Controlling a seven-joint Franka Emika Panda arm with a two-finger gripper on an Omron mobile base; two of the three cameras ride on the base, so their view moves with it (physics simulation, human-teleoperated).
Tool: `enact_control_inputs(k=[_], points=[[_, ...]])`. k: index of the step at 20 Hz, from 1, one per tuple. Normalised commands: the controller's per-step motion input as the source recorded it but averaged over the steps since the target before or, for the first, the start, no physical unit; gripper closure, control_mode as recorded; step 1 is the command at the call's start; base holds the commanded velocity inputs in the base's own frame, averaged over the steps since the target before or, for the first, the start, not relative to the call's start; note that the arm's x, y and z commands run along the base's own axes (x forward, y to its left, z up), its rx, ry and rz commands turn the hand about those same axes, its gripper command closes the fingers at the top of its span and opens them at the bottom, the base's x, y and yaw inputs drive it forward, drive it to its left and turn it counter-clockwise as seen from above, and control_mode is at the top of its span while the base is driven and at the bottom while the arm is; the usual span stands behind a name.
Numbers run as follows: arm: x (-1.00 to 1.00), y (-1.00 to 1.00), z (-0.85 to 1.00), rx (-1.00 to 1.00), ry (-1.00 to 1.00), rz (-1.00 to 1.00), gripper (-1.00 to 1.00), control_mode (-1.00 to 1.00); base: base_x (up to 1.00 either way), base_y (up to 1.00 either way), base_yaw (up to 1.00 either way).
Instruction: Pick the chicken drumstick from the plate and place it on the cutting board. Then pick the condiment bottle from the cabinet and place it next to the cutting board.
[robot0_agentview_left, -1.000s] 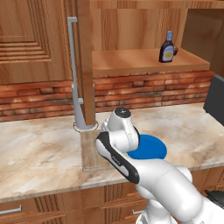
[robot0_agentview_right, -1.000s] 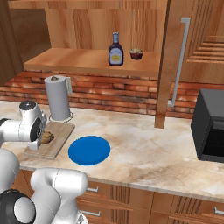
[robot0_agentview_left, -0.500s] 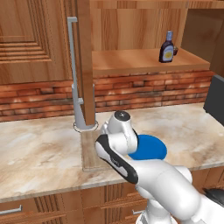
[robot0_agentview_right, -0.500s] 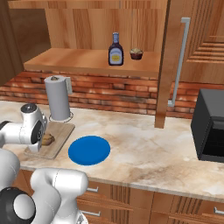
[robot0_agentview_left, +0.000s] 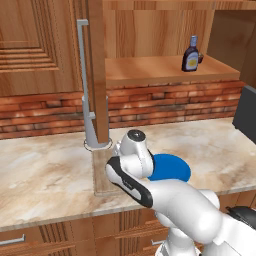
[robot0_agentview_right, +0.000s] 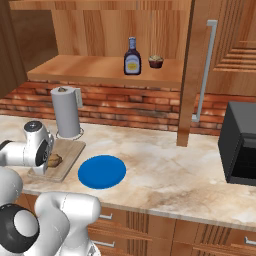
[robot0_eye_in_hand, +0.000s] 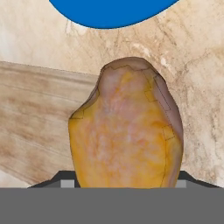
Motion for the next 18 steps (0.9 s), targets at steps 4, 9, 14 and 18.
enact_control_inputs(k=[4,9,14,18], points=[[0.12,0.02,-0.06,0.0,0.02,0.0,1.0,-1.0,0.0,0.0,0.0],[0.12,0.0,-0.04,0.0,0.01,0.0,1.0,-1.0,0.0,0.0,0.0],[0.12,0.0,-0.09,0.0,0.0,0.0,1.0,-1.0,0.0,0.0,0.0],[0.12,0.03,-0.18,0.0,0.0,0.0,1.0,-1.0,0.0,0.0,0.0]])
